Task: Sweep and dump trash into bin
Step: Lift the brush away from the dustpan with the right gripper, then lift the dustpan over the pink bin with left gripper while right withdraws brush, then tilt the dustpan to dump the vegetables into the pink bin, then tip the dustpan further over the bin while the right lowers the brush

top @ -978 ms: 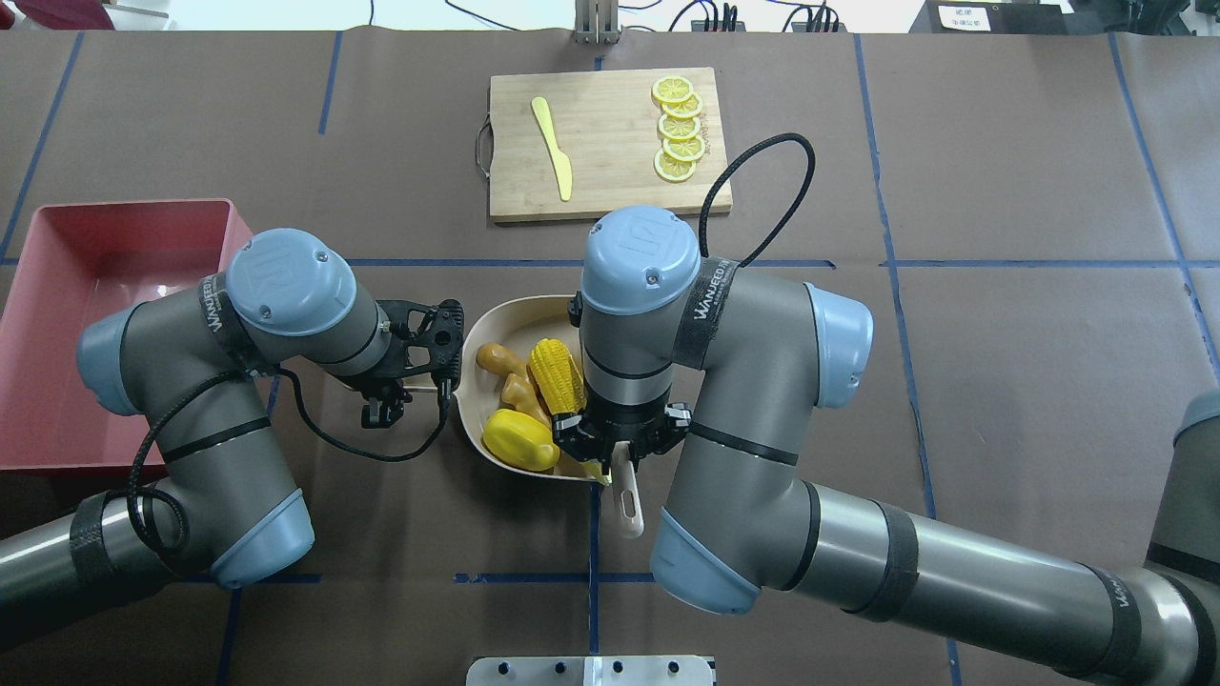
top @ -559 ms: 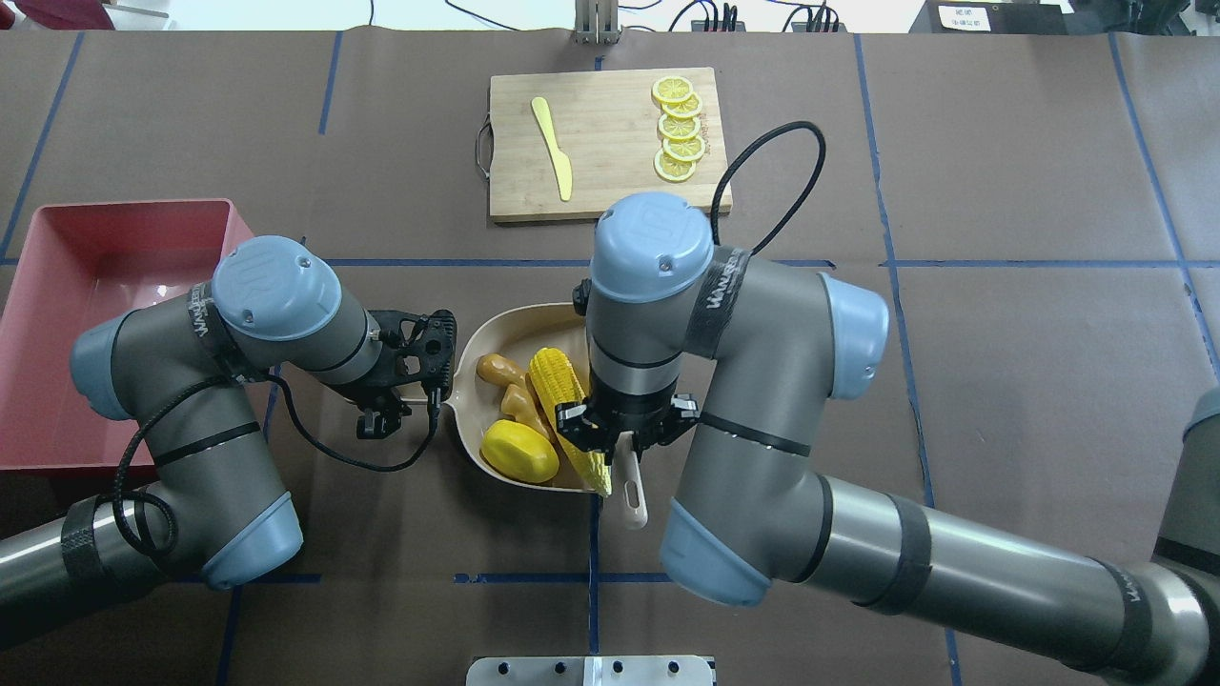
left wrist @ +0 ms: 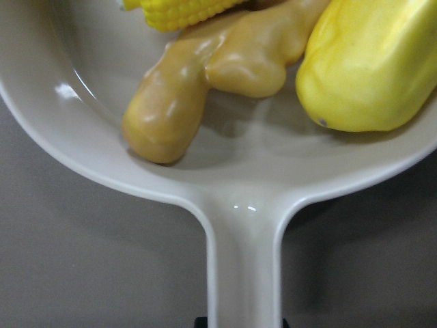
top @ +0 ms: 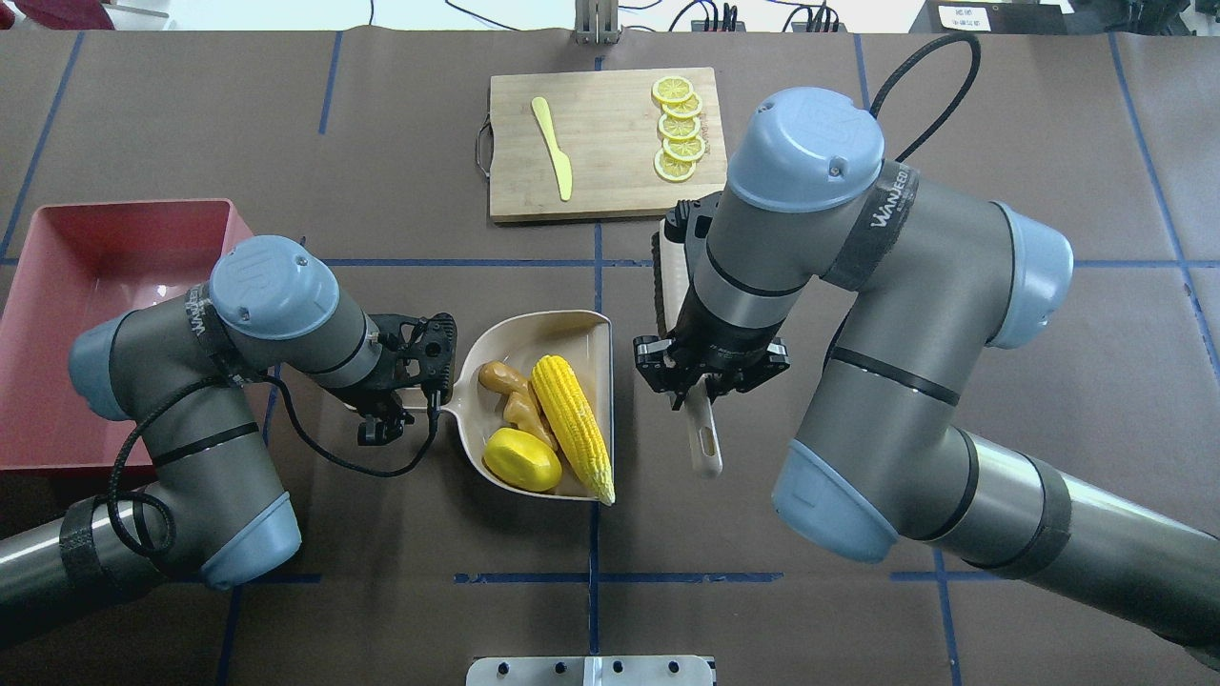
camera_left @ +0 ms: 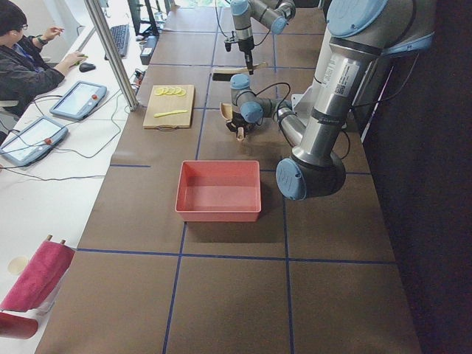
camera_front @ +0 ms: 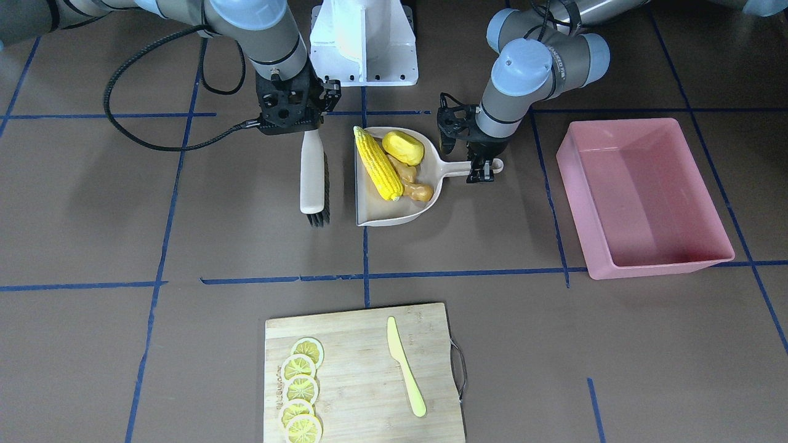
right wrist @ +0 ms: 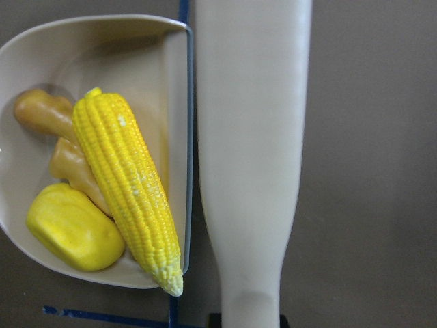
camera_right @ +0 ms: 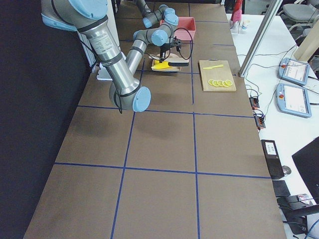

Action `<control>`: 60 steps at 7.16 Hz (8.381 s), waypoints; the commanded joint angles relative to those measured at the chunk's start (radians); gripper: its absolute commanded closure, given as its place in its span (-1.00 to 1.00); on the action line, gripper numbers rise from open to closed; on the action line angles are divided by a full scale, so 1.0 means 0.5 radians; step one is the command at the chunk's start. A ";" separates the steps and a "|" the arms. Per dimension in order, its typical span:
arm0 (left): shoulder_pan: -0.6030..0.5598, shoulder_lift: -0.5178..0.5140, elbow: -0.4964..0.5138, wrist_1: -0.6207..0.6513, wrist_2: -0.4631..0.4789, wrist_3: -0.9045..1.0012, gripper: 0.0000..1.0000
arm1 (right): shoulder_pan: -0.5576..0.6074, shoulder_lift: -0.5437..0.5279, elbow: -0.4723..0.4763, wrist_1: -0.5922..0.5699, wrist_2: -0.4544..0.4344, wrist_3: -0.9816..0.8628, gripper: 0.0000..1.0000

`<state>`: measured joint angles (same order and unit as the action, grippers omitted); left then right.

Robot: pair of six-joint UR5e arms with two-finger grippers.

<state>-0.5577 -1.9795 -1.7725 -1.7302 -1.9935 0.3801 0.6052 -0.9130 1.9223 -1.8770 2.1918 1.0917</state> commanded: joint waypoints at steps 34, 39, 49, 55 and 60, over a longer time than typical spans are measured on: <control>-1.879 1.333 -0.726 0.592 -0.675 1.519 1.00 | 0.495 -0.550 0.561 -0.357 0.028 -0.526 1.00; -1.867 1.244 -0.606 0.589 -0.150 1.513 1.00 | 0.829 -0.907 0.598 -0.351 0.187 -0.995 1.00; -1.474 1.155 -0.826 0.747 0.703 1.289 1.00 | 0.959 -1.198 0.595 -0.336 0.182 -1.284 0.99; -1.407 1.137 -0.958 0.923 0.879 1.298 1.00 | 0.959 -1.328 0.610 -0.333 0.163 -1.294 0.98; -1.333 1.072 -1.128 1.169 1.048 1.301 1.00 | 0.952 -1.432 0.573 -0.336 0.114 -1.349 0.98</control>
<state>-1.2259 -1.4337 -2.3333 -1.1525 -1.4775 1.0296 1.0828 -1.6051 2.2182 -2.0437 2.2530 0.4215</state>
